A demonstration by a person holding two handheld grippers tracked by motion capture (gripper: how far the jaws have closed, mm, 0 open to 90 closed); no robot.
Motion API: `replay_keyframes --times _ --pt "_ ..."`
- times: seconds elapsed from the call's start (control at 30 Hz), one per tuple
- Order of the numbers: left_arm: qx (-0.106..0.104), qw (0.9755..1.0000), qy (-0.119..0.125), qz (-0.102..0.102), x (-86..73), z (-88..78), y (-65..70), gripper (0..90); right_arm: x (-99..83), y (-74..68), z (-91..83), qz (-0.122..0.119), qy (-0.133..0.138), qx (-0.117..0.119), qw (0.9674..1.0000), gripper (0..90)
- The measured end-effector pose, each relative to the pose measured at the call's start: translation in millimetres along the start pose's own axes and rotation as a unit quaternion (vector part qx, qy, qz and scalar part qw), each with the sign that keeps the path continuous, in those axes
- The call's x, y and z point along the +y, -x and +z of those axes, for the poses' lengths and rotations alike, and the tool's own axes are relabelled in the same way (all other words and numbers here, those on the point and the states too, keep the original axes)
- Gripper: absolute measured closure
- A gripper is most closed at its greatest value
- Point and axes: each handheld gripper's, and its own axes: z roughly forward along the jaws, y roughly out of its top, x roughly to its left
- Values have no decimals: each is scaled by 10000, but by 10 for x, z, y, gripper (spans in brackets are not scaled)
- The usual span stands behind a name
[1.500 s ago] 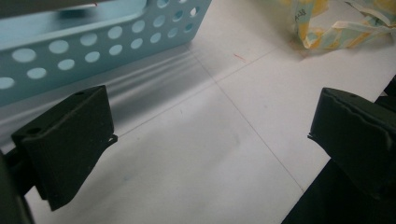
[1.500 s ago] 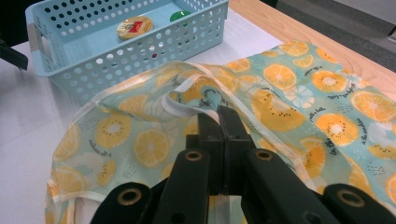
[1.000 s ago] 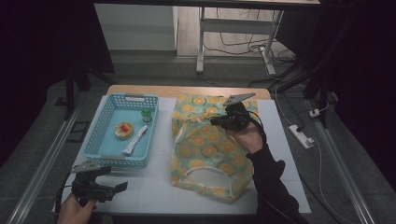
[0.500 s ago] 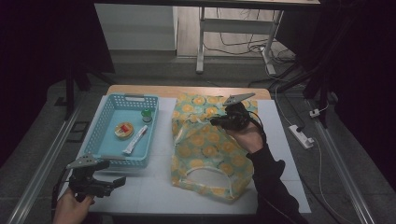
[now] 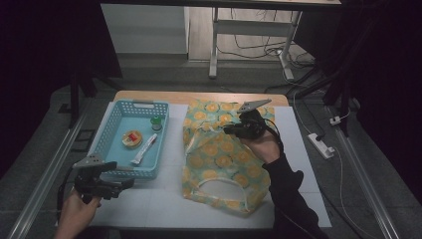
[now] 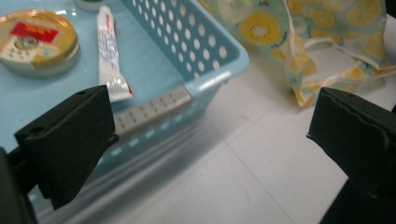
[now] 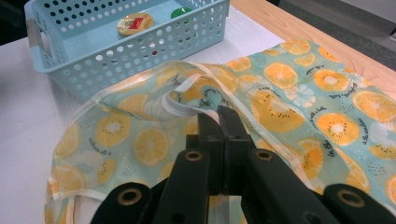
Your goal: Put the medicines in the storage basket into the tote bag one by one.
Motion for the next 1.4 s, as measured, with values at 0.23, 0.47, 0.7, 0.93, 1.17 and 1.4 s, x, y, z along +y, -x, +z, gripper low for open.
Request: replay_keyframes --times 0.23,0.47,0.7,0.93,1.17,1.4 --pt "242 9997 5 8 123 48 -106 0 -1 2 -1 12 9 0 10000 896" --pt "360 9993 -41 7 254 99 -236 0 0 3 -1 14 14 -3 10000 896" --pt "410 9990 -201 -6 386 207 -351 0 0 3 0 15 15 -6 10000 896" --pt "505 9982 -298 -89 526 326 -486 0 1 6 -6 8 18 -32 10000 896" --pt "575 9977 -331 -111 665 456 -603 0 0 15 -5 17 36 -45 10000 896" --pt "560 9977 -392 14 796 589 -705 0 -1 16 -5 11 50 -46 10000 896"
